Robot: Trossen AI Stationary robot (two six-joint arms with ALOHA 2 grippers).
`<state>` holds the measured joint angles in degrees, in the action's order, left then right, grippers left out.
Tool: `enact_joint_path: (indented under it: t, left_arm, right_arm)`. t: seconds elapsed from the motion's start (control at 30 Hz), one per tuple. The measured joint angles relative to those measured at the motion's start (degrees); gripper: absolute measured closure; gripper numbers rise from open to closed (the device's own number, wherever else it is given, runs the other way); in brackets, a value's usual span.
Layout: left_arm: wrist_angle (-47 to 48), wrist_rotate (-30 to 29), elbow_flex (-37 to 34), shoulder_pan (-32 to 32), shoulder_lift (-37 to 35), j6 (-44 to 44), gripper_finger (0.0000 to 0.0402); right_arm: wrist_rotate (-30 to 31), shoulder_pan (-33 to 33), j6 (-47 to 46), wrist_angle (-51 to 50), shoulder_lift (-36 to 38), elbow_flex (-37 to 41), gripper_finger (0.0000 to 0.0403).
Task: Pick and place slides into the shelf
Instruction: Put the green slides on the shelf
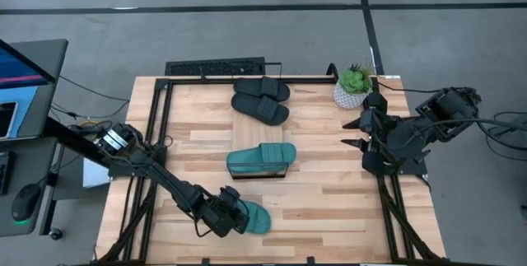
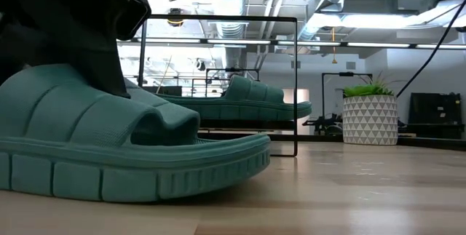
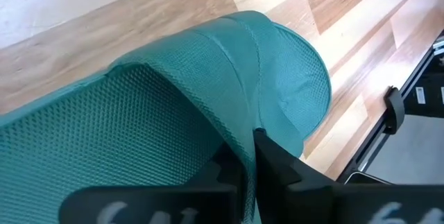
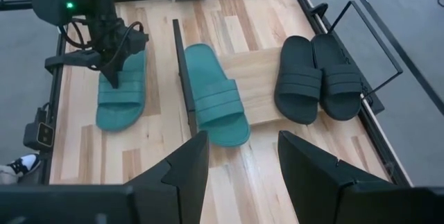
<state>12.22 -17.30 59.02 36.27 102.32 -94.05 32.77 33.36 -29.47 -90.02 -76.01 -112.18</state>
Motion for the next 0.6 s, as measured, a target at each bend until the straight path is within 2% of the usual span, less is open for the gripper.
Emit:
enact_joint_path:
  t: [0.27, 0.47, 0.6]
  left_arm:
    - [0.71, 0.43, 0.31, 0.51, -1.75, -0.43, 0.0400]
    - [2.92, 0.33, 0.39, 2.05, -6.25, -3.11, 0.0401]
    - [4.08, -1.75, 0.42, 3.71, -9.45, -6.44, 0.0401]
  right_arm:
    - [0.00, 0.00, 0.18, 0.00, 0.00, 0.00, 0.0236]
    - [-0.02, 0.00, 1.09, 0.00, 0.00, 0.00, 0.0236]
    - [-0.02, 0.00, 1.57, 0.00, 0.00, 0.00, 0.0236]
